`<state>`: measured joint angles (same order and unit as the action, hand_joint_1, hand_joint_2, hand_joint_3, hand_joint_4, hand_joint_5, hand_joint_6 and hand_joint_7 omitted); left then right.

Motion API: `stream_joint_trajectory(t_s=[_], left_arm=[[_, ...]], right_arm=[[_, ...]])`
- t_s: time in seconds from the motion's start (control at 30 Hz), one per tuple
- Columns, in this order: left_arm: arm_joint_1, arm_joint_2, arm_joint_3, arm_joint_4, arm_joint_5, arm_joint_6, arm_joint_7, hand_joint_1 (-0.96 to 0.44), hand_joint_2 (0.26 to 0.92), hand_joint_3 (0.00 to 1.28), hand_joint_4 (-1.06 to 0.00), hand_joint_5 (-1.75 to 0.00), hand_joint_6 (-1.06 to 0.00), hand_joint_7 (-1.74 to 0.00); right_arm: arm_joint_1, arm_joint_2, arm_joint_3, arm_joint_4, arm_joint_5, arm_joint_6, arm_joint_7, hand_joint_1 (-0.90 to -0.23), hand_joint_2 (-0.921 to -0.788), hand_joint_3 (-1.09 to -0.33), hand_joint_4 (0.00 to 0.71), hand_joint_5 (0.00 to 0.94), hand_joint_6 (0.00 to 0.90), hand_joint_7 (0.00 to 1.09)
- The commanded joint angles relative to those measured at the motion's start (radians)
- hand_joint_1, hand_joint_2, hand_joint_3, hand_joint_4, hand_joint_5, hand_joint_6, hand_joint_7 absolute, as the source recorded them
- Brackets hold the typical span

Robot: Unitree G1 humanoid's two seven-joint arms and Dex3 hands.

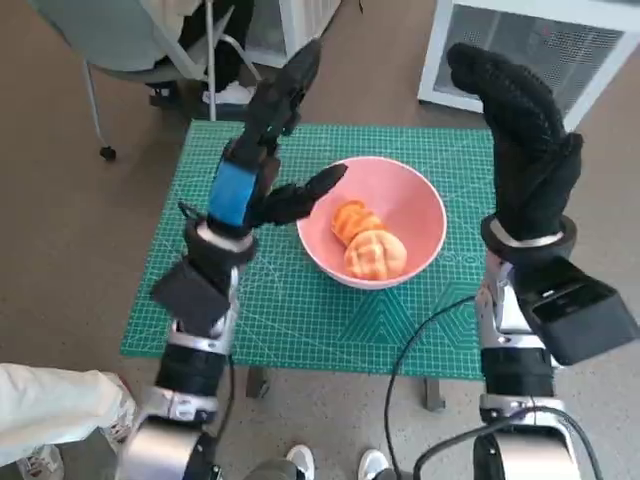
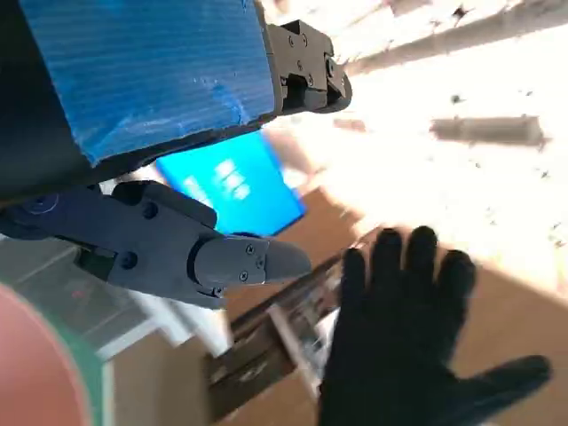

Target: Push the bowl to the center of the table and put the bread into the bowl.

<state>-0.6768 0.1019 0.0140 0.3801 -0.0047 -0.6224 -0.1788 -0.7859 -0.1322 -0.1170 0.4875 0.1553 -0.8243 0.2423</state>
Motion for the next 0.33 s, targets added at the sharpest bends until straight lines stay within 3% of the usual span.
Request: stream_joint_trajectory(t_s=[0.03,0.33], left_arm=[[0.025,0.005,0.012,-0.05,-0.019,-0.001,0.007,-0.39,0.921,0.42,-0.2,-0.01,-0.15,-0.28],[0.032,0.006,0.016,-0.076,-0.085,-0.001,-0.032,-0.39,0.921,0.42,-0.2,-0.01,-0.13,-0.29]], right_arm=[[-0.01,-0.002,0.003,-0.014,-0.008,0.026,-0.009,-0.611,-0.921,-0.762,0.325,0.05,-0.001,0.75],[-0.023,-0.003,0.009,-0.019,-0.014,0.048,-0.006,-0.614,-0.921,-0.745,0.33,0.048,0.002,0.76]])
